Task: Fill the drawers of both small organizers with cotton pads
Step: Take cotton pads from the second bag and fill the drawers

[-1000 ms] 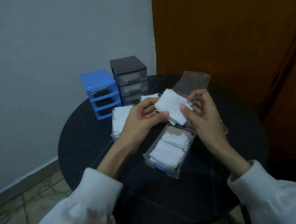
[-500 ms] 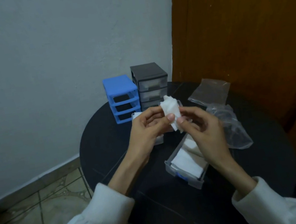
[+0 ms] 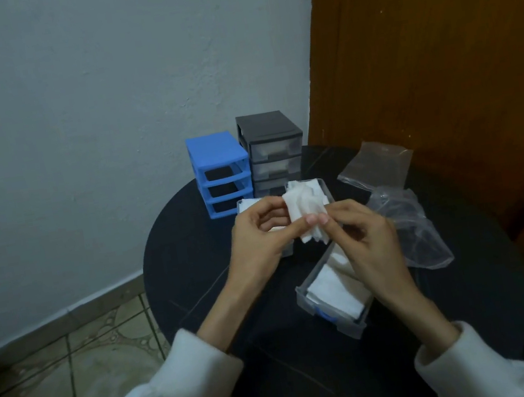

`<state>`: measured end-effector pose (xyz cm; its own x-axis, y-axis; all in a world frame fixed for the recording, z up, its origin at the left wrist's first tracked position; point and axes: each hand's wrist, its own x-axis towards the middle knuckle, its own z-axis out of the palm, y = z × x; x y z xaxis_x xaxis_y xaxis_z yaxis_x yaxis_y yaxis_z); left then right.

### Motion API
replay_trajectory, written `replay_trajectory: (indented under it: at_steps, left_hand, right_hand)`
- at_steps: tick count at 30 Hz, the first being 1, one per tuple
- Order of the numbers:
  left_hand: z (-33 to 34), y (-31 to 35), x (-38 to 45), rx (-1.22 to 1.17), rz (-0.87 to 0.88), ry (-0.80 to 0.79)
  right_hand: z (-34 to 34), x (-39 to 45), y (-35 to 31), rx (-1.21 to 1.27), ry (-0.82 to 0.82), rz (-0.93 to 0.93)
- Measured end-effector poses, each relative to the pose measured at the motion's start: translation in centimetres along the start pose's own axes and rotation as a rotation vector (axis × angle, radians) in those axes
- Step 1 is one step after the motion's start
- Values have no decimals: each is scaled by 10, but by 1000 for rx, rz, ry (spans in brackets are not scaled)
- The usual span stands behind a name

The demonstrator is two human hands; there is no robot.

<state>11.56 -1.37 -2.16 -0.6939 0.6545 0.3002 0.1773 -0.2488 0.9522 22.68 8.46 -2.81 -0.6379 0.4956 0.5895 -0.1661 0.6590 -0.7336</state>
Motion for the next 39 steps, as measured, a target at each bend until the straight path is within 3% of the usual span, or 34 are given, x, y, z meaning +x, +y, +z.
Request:
replay_trajectory:
  at_steps: [15, 25, 31, 39]
  left_hand:
    - [9, -13, 1, 190, 34, 46]
    - [7, -14, 3, 168, -58, 74]
    - [2, -13, 3, 91, -117, 108]
    - [5, -9, 0, 76, -156, 81]
  right_hand:
    - [-2, 0, 7, -4, 11, 86]
    - [-34, 4, 16, 89, 72, 344]
    - [-60, 5, 28, 95, -216, 569]
    - [-58, 5, 35, -139, -470, 440]
